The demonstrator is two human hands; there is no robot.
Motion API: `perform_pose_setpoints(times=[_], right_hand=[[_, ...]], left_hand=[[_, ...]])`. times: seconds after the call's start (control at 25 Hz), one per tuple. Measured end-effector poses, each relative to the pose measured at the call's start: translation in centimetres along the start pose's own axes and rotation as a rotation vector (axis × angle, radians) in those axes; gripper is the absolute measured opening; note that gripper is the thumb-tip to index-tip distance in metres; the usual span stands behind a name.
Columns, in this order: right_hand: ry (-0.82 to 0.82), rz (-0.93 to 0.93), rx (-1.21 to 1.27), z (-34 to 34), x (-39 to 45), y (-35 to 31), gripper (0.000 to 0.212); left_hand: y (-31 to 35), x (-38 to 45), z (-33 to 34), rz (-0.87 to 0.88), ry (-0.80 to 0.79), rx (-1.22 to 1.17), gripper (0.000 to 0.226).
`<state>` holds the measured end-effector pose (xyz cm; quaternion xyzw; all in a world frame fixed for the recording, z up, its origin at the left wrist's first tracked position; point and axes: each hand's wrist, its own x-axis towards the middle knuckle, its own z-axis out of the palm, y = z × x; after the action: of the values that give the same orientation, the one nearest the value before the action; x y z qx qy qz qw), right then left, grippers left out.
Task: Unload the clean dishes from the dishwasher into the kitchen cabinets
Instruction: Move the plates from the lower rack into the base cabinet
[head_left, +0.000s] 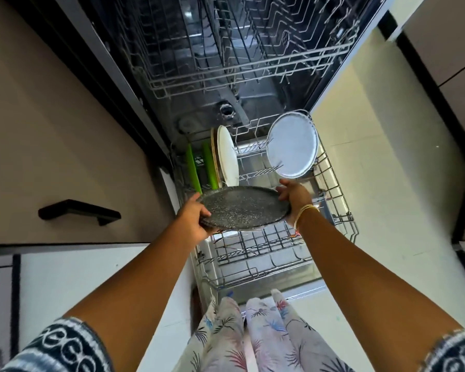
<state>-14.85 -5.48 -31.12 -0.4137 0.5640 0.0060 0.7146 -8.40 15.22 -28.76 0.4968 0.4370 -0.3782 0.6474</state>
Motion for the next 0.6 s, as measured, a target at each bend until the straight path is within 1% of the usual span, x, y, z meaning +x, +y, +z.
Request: perform_pose_setpoints(times=[0.04, 0.08, 0.12, 0.16, 0.2, 0.24, 0.28, 0.32, 0.36, 0.44, 0.52, 0.56, 0.6], right_hand=[[-0.003, -0.017, -0.119, 0.4, 0.6, 0.2, 0.036], [0.006, -0.065, -0.291, 1.0, 0.9, 0.2, 0.033], [0.041, -0.133, -0.522, 1.7, 1.3, 0.2, 0.032], [0.074, -0.223, -0.739, 2.7, 1.5, 0.2, 0.031], [0.088, -0.328, -0.875, 4.1, 1.6, 0.2, 0.028], [0.066, -0.407, -0.948, 5.6, 1.8, 0.1, 0.024], [0.032, -0.459, -0.982, 7.1, 2.3, 0.3, 0.022], [0.003, -0.491, -1.003, 8.8, 3.0, 0.5, 0.022], [-0.021, -0.506, -1.004, 10.4, 3.9, 0.9, 0.024], [-0.033, -0.501, -0.964, 12.8, 5.3, 1.5, 0.028], [-0.002, -0.474, -0.886, 14.0, 6.5, 2.3, 0.029], [0.008, -0.464, -0.874, 14.3, 7.0, 2.7, 0.028], [0.017, -0.464, -0.876, 14.6, 7.6, 3.1, 0.027]], left_hand=[[0.0, 0.4, -0.6, 0.057, 0.039, 0.063, 0.081], [-0.1, 1.0, -1.5, 0.084, 0.051, 0.112, 0.084], [-0.2, 1.7, -2.4, 0.101, 0.054, 0.144, 0.083], [-0.3, 2.3, -3.4, 0.115, 0.062, 0.169, 0.077], [-0.4, 3.7, -4.4, 0.128, 0.081, 0.194, 0.068], [-0.3, 4.9, -5.3, 0.134, 0.097, 0.236, 0.054], [-0.3, 6.6, -6.0, 0.135, 0.120, 0.286, 0.034], [-0.1, 7.6, -6.6, 0.135, 0.153, 0.329, 0.020], [0.2, 7.9, -6.9, 0.117, 0.179, 0.358, 0.020], [0.7, 7.9, -7.3, 0.098, 0.178, 0.385, 0.031], [0.8, 8.0, -7.5, 0.087, 0.174, 0.382, 0.014], [0.7, 8.8, -7.8, 0.078, 0.175, 0.357, 0.020], [0.6, 9.3, -8.2, 0.074, 0.178, 0.339, 0.030]])
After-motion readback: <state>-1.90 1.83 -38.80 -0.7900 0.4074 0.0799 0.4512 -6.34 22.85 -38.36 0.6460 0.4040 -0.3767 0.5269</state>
